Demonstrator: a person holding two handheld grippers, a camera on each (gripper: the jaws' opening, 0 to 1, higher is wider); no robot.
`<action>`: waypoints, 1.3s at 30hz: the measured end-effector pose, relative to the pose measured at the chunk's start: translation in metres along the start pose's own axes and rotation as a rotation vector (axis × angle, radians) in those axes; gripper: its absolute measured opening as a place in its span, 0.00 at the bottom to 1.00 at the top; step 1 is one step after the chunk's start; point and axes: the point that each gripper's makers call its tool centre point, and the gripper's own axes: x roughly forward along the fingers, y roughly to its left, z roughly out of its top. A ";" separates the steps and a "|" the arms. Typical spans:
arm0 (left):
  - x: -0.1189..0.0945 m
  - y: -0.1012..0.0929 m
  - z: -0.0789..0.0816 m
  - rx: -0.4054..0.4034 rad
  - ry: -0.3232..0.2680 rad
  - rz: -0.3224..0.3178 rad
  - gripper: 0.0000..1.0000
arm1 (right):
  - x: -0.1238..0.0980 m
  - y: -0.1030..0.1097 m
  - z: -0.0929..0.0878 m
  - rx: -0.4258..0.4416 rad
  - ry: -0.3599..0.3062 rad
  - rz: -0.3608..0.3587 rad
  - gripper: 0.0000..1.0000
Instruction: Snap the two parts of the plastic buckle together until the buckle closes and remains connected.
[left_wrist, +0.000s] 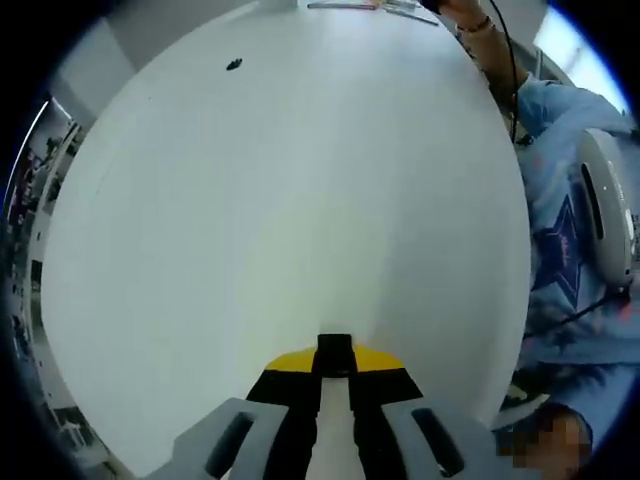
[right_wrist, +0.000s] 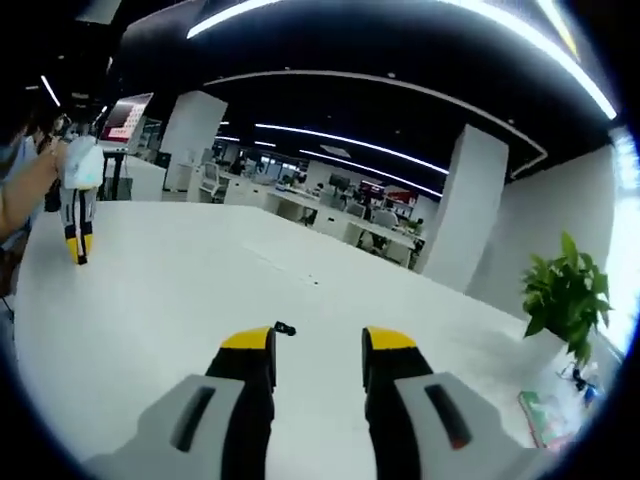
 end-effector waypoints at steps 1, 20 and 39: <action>0.000 0.000 0.000 -0.002 0.000 0.000 0.10 | 0.003 -0.001 0.002 -0.031 0.014 0.002 0.34; 0.000 -0.002 -0.001 0.005 0.033 -0.008 0.10 | 0.076 0.019 0.031 -0.299 0.167 0.273 0.34; -0.001 0.001 0.000 -0.028 0.031 -0.026 0.10 | 0.142 0.034 -0.019 -0.594 0.409 0.554 0.32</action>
